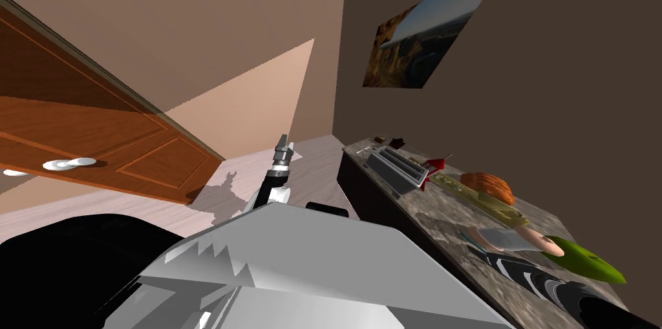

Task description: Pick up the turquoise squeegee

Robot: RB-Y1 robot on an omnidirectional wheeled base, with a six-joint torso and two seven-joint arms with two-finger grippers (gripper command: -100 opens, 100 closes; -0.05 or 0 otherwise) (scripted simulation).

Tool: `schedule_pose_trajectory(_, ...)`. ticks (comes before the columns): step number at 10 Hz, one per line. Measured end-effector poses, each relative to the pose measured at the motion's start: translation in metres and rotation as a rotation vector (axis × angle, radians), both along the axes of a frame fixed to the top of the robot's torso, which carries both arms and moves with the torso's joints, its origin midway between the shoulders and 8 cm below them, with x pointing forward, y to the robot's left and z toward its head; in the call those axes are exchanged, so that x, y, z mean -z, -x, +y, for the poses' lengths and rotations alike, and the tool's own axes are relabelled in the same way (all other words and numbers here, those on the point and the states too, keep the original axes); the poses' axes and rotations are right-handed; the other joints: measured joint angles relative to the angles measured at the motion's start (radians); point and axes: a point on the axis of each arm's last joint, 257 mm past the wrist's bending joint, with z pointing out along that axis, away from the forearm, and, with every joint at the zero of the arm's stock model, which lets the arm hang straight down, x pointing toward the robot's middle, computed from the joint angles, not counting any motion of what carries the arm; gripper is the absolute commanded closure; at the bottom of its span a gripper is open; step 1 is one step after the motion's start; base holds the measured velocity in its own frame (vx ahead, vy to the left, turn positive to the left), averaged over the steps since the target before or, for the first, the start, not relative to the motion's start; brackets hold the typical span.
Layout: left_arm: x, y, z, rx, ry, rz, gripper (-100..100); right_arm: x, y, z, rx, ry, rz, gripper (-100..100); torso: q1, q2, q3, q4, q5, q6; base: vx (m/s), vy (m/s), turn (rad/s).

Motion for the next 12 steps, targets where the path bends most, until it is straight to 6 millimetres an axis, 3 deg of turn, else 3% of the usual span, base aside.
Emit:
schedule_pose_trajectory(6,0.0,0.0,0.0,0.0,0.0,0.0,0,0.016,0.04,-0.018,0.106,-0.001,0.005,-100,-0.005,-0.002,-0.001,0.0,-0.004,-0.003,-0.043,-0.004,0.134)
schedule_pose_trajectory(7,0.0,0.0,0.0,0.0,0.0,0.0,0,0.017,0.041,-0.018,0.108,-0.003,0.006,100,-0.007,-0.004,-0.002,0.0,-0.005,-0.002,0.0,0.0,0.0)
schedule_pose_trajectory(11,0.0,0.0,0.0,0.0,0.0,0.0,0,0.017,0.042,-0.018,0.097,0.003,0.014,100,-0.009,-0.005,-0.002,0.001,-0.006,0.001,-0.001,0.001,0.004)
schedule_pose_trajectory(12,0.0,0.0,0.0,0.0,0.0,0.0,0,0.017,0.042,-0.018,0.097,0.003,0.014,0,-0.009,-0.005,-0.002,0.001,-0.006,0.001,0.0,0.0,0.0)
